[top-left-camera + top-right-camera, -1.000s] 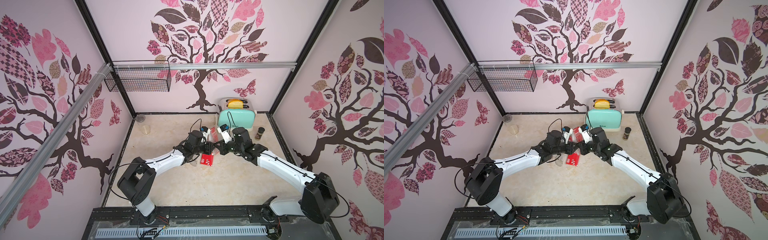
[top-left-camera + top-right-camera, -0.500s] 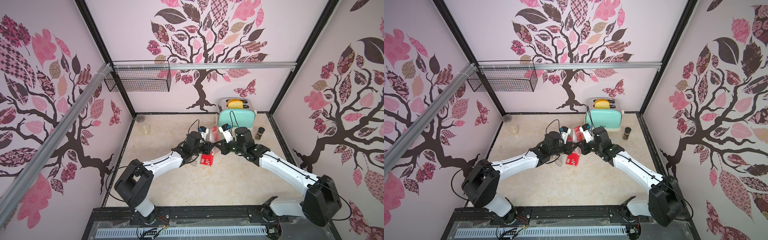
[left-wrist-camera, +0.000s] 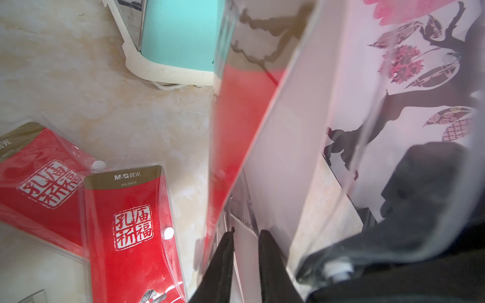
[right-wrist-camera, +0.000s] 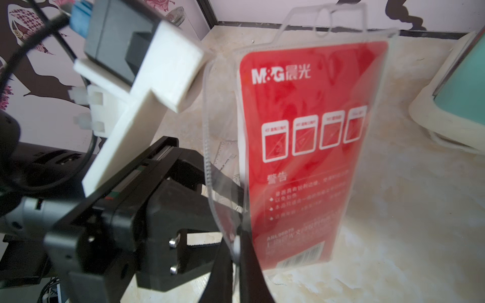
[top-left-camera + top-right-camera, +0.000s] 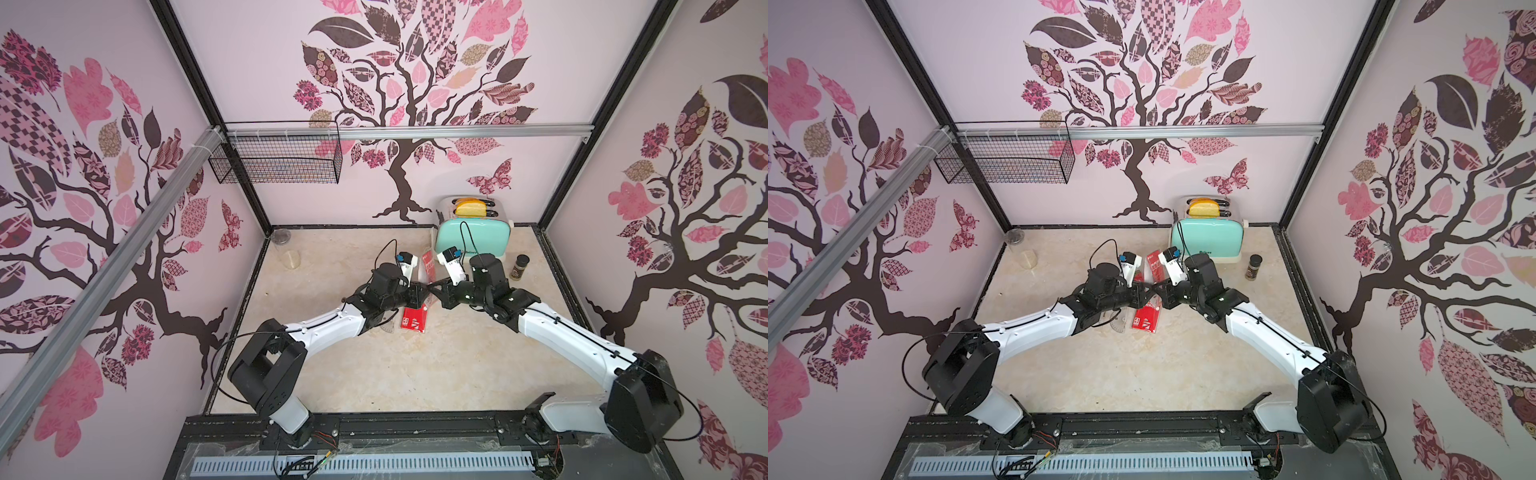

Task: Open the ruler set and take out the ruler
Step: Take out the ruler from the ruler set bag.

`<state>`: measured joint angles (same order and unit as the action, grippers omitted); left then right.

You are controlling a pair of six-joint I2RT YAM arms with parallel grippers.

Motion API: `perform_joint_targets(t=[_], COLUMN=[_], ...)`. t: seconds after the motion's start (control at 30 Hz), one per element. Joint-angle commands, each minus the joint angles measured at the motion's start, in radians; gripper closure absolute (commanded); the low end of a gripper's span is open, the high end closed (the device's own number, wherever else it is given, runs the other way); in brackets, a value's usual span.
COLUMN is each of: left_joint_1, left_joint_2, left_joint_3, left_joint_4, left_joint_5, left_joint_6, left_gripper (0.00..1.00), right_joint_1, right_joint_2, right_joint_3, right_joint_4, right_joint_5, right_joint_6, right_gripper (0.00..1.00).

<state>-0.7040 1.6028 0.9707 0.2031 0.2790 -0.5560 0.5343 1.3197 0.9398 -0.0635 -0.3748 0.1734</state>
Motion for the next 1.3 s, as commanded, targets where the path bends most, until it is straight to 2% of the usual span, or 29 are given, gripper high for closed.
perform_joint_targets(t=[0.0,0.47,0.73,1.0,1.17,1.27], left_joint_1=[0.001,0.001,0.001,0.001,0.001,0.001], left_joint_2=[-0.002,0.013,-0.002,-0.033,-0.035,-0.031], left_joint_3=[-0.025,-0.029,-0.035,-0.061,-0.06,-0.06], left_joint_4=[0.056,0.08,0.084,0.098,0.101,0.11], left_joint_5=[0.01,0.04,0.045,0.045,0.052,0.059], left_joint_6=[-0.011,-0.022,-0.021,-0.019,-0.018,-0.021], left_gripper=[0.78,0.74,0.75,0.62,0.62,0.67], right_joint_1=[0.003,0.003,0.003,-0.002,-0.003,-0.003], right_joint_2=[-0.008,-0.011,-0.017,-0.02,-0.019,-0.019], right_joint_3=[0.022,0.025,0.025,0.024,0.027,0.027], right_joint_4=[0.004,0.003,0.0,-0.007,-0.004,-0.006], right_joint_5=[-0.019,-0.032,-0.034,-0.027,-0.035,-0.034], right_joint_6=[-0.001,0.002,-0.001,-0.003,-0.001,-0.002], right_gripper=[1.0,1.0,1.0,1.0,1.0,1.0])
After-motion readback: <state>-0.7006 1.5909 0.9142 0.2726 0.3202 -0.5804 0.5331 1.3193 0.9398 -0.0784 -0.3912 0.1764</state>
